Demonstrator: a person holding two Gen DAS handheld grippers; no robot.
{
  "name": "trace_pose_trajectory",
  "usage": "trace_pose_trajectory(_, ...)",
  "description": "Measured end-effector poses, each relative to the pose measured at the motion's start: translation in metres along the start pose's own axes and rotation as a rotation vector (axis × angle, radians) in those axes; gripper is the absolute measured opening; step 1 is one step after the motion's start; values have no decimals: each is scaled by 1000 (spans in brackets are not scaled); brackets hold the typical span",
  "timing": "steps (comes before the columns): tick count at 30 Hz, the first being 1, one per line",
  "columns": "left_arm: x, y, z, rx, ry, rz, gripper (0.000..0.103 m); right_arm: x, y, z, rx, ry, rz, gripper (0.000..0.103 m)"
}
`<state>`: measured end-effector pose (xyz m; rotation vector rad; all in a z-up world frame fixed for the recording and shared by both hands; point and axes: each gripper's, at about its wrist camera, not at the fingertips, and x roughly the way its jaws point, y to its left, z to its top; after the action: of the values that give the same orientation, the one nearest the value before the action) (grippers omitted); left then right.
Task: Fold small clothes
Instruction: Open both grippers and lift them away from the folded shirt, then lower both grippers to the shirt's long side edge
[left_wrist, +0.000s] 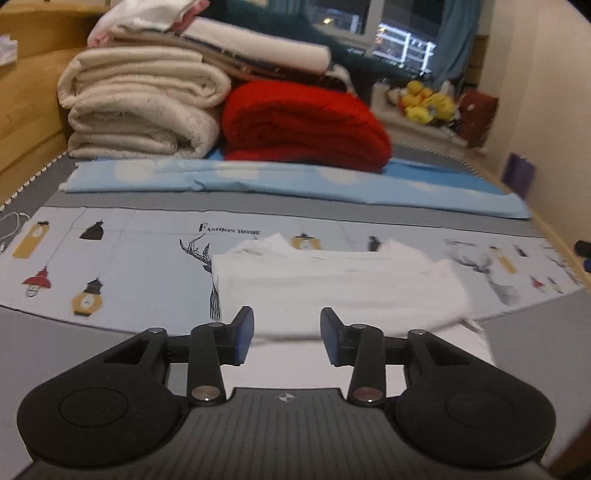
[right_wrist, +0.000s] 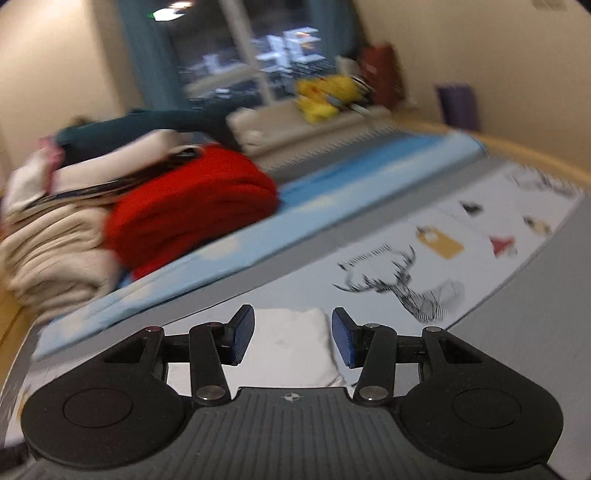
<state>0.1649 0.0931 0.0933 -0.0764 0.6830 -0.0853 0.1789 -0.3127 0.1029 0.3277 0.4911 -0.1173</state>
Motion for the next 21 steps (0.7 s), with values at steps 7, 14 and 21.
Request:
trace_pose_trajectory(7, -81, 0, -86, 34, -35, -31, 52, -91, -42, -46, -103, -12, 36, 49)
trace_pose_trajectory(14, -48, 9, -126, -14, 170, 35, 49, -86, -81, -104, -18, 141, -48, 46)
trace_pose_trajectory(21, -29, 12, -129, -30, 259, 52, 49, -74, -72, -114, -136, 212, -68, 46)
